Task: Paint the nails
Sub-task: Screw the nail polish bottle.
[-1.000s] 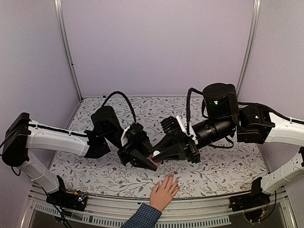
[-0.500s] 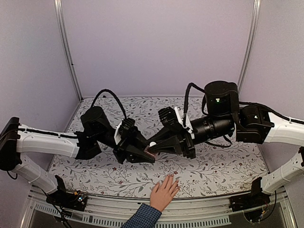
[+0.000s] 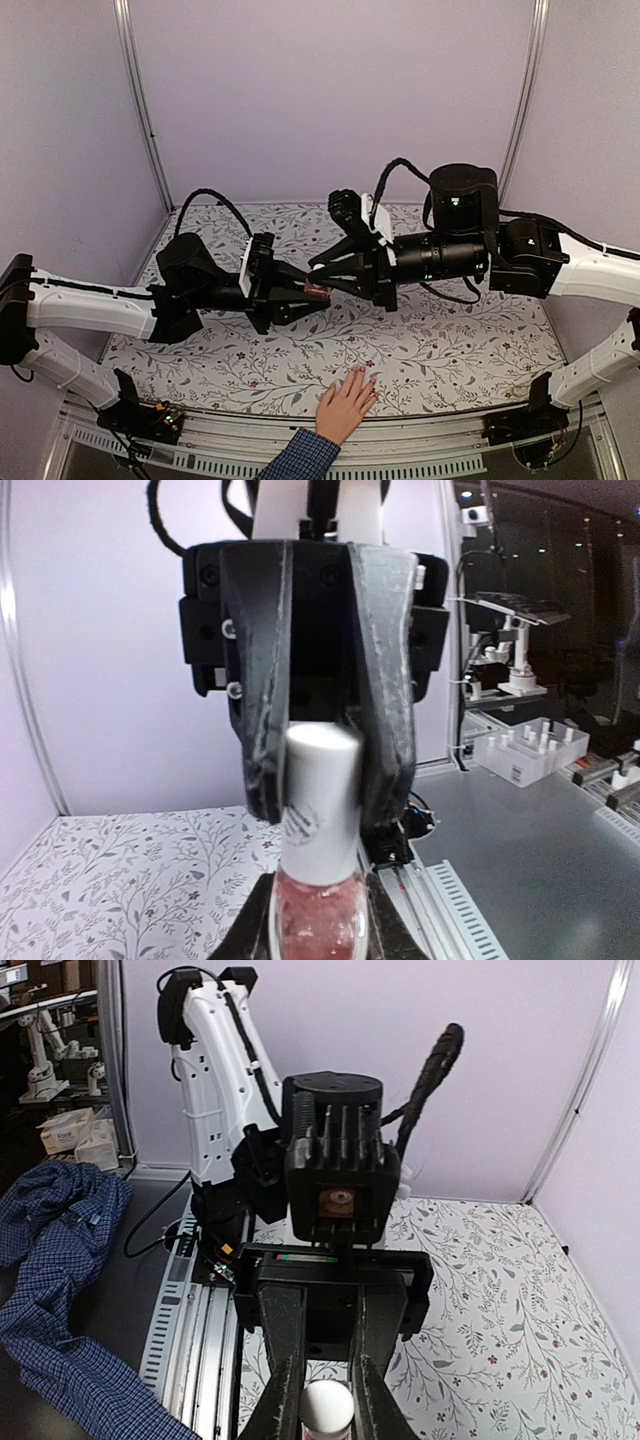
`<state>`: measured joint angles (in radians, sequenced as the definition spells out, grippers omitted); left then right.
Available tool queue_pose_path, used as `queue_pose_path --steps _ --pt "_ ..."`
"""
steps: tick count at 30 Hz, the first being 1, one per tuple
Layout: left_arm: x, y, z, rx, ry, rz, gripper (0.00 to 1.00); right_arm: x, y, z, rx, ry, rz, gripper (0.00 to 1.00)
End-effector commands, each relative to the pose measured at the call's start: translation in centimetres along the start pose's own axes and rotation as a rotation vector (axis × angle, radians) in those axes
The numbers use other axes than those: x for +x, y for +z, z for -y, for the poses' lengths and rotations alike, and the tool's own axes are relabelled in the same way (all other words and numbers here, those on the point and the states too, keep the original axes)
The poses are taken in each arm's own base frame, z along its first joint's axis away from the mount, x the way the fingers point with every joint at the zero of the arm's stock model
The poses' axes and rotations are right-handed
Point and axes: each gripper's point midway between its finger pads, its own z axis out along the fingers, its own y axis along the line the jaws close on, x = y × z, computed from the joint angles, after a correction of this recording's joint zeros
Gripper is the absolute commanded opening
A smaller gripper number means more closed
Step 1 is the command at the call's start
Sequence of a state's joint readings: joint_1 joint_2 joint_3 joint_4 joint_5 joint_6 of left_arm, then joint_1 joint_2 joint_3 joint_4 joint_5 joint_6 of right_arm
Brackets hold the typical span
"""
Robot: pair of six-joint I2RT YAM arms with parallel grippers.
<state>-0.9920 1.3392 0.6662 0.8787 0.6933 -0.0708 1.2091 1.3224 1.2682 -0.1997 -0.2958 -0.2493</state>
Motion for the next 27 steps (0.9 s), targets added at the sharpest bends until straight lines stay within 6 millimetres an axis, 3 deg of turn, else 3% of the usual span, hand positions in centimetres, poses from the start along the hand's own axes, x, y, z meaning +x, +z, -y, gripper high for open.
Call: queue_pose_path --steps 1,9,16,27 --pt "-4.9 -1.3 -3.8 -0.248 0.099 0.166 0.00 5.5 2.0 1.0 0.065 0.107 -0.158 0.00" --pt "-3.8 -2.2 -8.0 -0.507 0.083 0.168 0.00 6.9 2.5 4.4 0.245 0.205 -0.182 0.00" --pt "-2.7 -2.1 -10.1 -0.650 0.097 0.160 0.00 8.5 2.6 7.1 0.384 0.315 -0.185 0.00" --pt "-1.1 -2.6 -13.0 -0.908 0.121 0.138 0.00 10.0 2.7 9.0 0.494 0.441 -0.168 0.00"
